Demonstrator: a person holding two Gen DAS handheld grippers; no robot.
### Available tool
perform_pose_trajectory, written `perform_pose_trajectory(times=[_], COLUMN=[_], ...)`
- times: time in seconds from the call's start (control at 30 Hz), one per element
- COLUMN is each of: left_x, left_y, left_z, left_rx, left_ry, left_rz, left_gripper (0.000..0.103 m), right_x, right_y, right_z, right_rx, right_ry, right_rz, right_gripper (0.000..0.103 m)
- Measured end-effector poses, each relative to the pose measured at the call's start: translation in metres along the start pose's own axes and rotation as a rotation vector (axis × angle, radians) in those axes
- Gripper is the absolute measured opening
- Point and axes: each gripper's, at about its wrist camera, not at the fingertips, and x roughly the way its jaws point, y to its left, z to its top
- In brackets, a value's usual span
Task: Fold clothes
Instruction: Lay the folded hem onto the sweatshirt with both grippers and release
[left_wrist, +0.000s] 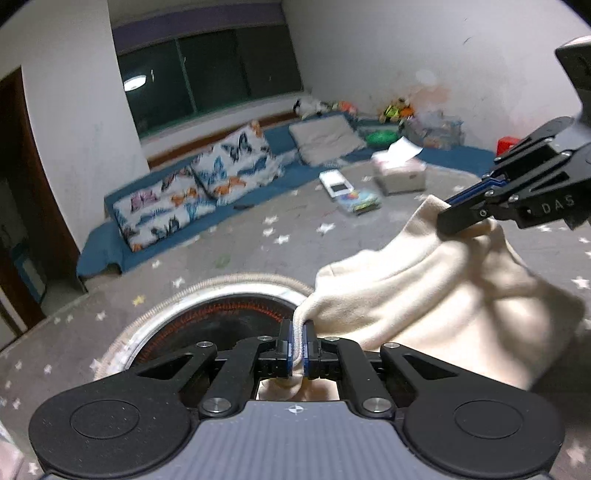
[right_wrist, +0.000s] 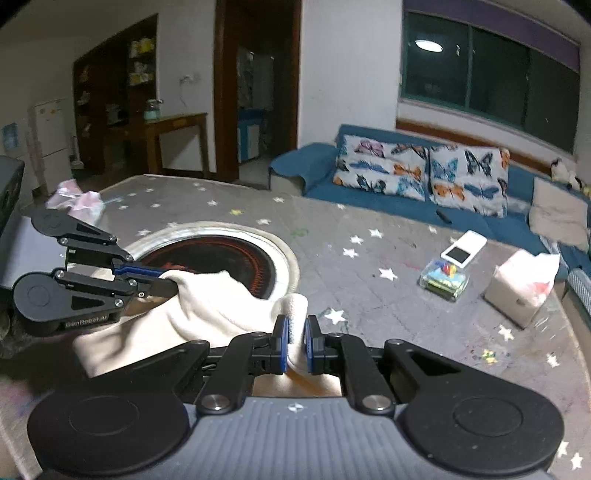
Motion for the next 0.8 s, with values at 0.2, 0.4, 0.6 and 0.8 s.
perform_pose_trajectory(times=[0.2, 0.4, 0.6, 0.8], left_x=[0.037, 0.051, 0.028, -0.004], left_y=[0.002, 0.010, 0.025, 0.016], left_z=[-0.005, -0.007, -0.007, -0.009], left_rx=[-0.031, -0.096, -0.189, -0.199], left_ry=[0.070, 0.088, 0.055, 0.020], left_rz=[0.017, 0.063, 0.065, 0.014], left_gripper=[0.010, 0.017, 0.017, 0.021], right_x=[0.042, 0.068, 0.048, 0.045], right_y=[-0.017, -0.031, -0.025, 0.005], right_z=[-0.011, -0.025, -0.017, -0.009], right_rx=[0.100, 0.174, 0.167, 0.101], right_ry=[0.060, 0.119, 0.072, 0.075], right_rz=[-0.028, -0.077, -0.060, 0.044], right_gripper=[0.008, 0.009, 0.011, 0.012])
